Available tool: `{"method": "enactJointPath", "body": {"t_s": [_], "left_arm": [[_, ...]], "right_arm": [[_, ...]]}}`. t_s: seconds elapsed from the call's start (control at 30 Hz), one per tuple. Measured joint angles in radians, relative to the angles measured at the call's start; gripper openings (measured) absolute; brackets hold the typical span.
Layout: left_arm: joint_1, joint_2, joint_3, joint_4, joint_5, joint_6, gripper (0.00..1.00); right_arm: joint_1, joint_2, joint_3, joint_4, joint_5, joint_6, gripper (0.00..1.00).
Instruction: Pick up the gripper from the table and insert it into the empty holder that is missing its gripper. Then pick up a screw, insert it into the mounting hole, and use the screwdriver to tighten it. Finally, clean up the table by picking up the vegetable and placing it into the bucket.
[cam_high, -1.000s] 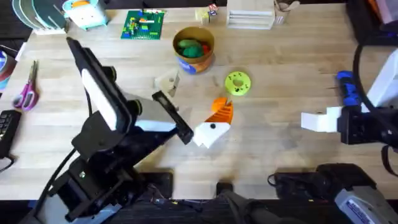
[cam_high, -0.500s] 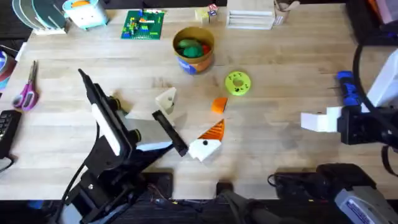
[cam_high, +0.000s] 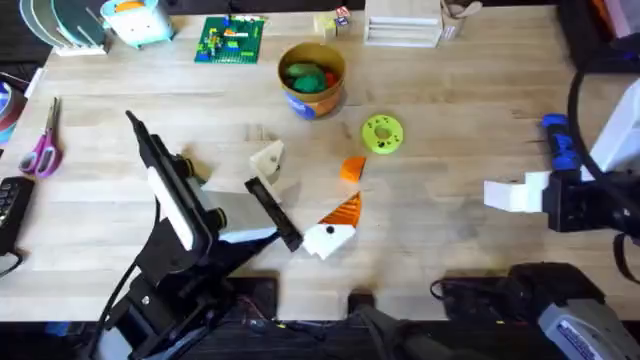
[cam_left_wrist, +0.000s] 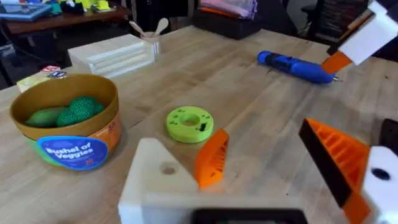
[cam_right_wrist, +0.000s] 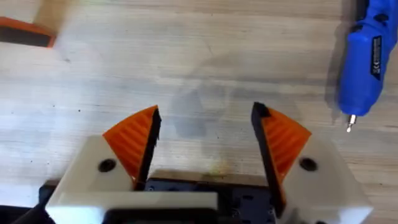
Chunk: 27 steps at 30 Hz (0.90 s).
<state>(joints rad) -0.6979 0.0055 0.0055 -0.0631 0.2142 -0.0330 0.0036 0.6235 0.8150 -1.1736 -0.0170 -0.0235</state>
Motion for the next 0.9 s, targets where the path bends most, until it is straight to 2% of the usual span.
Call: {"method": "enactJointPath", "body": {"t_s": [0.6, 0.77, 0.9], "left_arm": [[0.000, 0.000, 0.000, 0.000, 0.000, 0.000, 0.992], [0.000, 0.000, 0.000, 0.000, 0.000, 0.000, 0.993], [0.000, 0.000, 0.000, 0.000, 0.000, 0.000, 0.993]], "right_arm": [[0.000, 0.000, 0.000, 0.008, 0.000, 0.000, 0.882], [0.000, 0.000, 0.000, 0.172, -0.031, 0.001, 0.882], [0.000, 0.000, 0.001, 0.290, -0.170, 0.001, 0.882]]}}
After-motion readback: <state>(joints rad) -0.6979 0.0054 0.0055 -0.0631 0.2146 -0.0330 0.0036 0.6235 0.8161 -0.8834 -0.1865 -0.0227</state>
